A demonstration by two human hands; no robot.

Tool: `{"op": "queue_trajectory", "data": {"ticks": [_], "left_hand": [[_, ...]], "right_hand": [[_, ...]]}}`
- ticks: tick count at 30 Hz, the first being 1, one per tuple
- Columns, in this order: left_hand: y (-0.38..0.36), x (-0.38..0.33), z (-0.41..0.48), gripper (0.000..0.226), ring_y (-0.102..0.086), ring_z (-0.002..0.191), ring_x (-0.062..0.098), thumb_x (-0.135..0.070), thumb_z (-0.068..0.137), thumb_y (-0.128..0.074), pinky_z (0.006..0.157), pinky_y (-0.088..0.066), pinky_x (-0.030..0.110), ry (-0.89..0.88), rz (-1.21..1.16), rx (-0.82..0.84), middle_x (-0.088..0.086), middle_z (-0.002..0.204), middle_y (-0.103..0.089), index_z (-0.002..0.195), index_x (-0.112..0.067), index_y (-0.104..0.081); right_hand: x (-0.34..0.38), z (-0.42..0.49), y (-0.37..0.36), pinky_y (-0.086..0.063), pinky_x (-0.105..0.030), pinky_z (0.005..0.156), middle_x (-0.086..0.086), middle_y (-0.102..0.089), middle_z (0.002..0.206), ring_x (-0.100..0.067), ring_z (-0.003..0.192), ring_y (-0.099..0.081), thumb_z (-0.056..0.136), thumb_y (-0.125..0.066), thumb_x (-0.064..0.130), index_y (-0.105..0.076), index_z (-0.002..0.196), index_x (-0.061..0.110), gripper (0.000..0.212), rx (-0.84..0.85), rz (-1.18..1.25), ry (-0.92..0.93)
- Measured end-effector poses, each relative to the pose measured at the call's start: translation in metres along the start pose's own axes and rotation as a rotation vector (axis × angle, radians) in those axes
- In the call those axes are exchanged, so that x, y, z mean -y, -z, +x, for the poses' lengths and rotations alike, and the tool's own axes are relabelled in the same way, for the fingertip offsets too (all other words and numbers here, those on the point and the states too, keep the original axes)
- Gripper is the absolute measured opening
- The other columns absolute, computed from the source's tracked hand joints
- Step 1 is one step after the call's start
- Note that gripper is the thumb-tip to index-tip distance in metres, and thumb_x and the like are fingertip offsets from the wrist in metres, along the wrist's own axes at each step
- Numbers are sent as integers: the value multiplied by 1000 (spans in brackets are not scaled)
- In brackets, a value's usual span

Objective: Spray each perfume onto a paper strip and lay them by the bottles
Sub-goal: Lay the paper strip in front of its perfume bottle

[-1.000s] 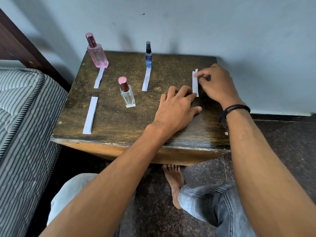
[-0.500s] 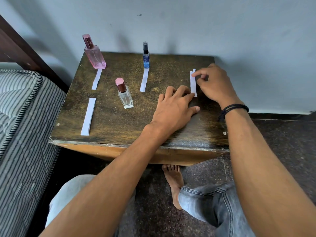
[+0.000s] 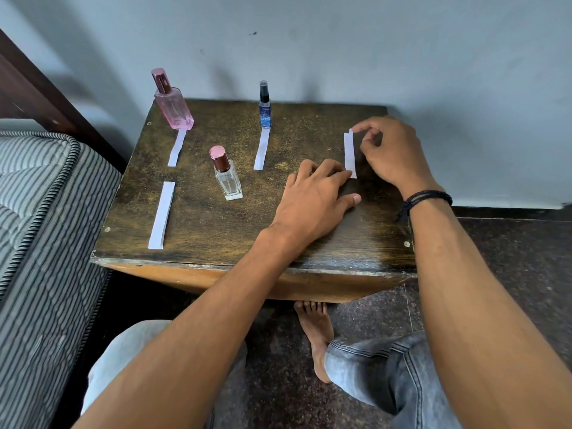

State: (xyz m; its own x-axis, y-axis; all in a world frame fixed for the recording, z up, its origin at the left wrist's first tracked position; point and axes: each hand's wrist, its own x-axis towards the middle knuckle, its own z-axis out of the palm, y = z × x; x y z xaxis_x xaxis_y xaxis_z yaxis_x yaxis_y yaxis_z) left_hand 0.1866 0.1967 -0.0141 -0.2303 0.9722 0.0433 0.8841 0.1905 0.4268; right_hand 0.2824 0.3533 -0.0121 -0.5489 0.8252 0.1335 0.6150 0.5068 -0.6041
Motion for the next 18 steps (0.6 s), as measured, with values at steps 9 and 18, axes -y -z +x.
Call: {"op": "queue_trajectory", "data": {"ticks": [9, 18], "left_hand": [[17, -2, -11, 20, -61, 84, 24, -23, 98, -64, 75, -50, 36, -212, -163, -629, 5, 94, -71, 94, -7, -76], [98, 45, -57, 21, -57, 87, 23, -21, 105, -52, 76, -47, 50, -139, -419, -1254, 0, 89, -64, 93, -13, -68]], "right_hand": [[25, 1, 2, -51, -25, 75, 14, -67, 82, -7, 78, -62, 85, -57, 15, -74, 90, 35, 27, -27, 166, -27], [77, -30, -25, -49, -14, 71, 15, -68, 97, 6, 75, -58, 97, -65, 13, -74, 113, 24, 22, 250, 228, 197]]}}
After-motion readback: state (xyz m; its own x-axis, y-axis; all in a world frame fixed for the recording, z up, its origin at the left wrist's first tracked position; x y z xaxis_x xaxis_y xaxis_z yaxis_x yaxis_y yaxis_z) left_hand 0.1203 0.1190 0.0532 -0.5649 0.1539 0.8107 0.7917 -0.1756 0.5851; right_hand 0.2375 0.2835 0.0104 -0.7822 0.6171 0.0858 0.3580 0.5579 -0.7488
